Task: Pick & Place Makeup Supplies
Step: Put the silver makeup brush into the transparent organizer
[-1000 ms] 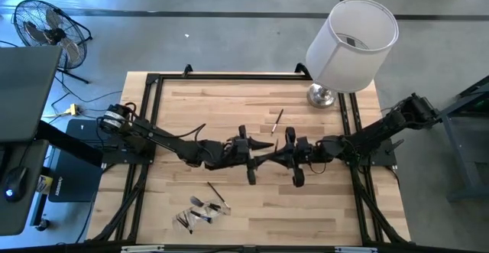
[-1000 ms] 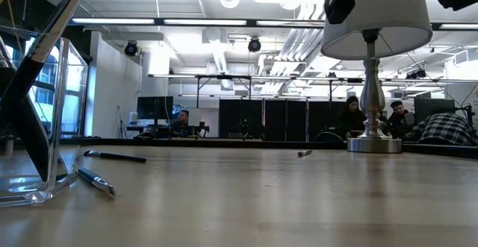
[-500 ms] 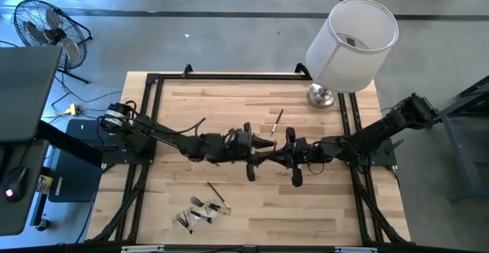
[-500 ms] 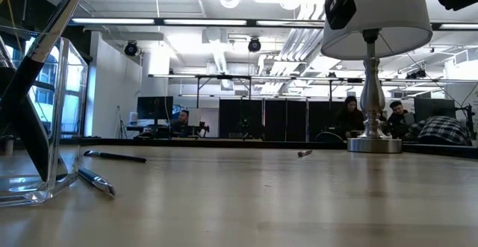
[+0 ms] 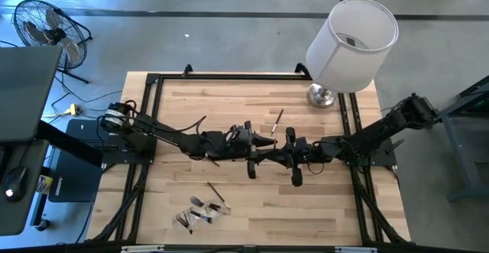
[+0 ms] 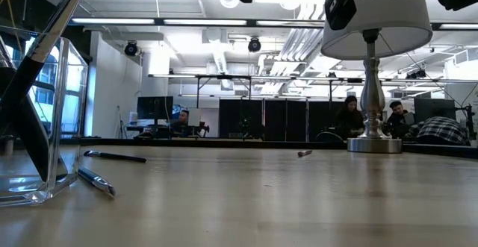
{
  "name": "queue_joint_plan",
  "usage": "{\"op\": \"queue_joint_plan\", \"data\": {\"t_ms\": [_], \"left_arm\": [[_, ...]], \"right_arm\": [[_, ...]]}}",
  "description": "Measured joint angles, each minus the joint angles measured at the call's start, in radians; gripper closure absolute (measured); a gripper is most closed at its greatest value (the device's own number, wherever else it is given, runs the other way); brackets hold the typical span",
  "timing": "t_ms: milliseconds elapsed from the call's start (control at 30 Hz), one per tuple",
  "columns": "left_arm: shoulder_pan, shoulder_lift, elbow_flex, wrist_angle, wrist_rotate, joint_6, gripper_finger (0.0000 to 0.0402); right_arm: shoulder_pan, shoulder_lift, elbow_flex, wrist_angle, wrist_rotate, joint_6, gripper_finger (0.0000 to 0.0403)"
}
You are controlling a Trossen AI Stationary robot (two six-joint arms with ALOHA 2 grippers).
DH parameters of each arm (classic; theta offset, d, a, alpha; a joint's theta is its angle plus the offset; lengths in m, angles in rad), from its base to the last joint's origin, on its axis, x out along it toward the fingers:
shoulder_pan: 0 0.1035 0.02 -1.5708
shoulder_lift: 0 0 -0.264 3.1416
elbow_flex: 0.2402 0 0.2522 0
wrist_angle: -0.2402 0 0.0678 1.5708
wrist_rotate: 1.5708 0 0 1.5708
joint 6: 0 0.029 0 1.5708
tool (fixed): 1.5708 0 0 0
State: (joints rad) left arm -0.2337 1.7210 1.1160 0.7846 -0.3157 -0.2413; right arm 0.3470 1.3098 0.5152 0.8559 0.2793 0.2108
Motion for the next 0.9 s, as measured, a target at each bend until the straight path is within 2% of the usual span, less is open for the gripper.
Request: {"op": "queue_joint_plan", "data": {"t_ms": [267,333,500,667,900], "left_arm": [[0.000,0.000,0.000,-0.002,0.000,0.000,0.0282],[0.000,0.000,0.000,-0.001,0.000,0.000,0.0303],[0.001,0.000,-0.001,-0.003,0.034,0.004,0.0384],[0.000,0.000,-0.001,-0.026,0.044,0.040,0.0370],[-0.002,0.000,-0.001,-0.084,0.044,0.053,0.0387]], "right_arm": [[0.000,0.000,0.000,-0.029,0.004,0.028,0.0398],[0.000,0.000,0.000,-0.029,0.005,0.031,0.0397],[0.000,0.000,0.000,-0.037,0.002,0.047,0.0399],[0.000,-0.001,0.001,-0.069,0.000,0.088,0.0385],[0.000,-0.001,0.001,-0.102,0.002,0.109,0.0346]]}}
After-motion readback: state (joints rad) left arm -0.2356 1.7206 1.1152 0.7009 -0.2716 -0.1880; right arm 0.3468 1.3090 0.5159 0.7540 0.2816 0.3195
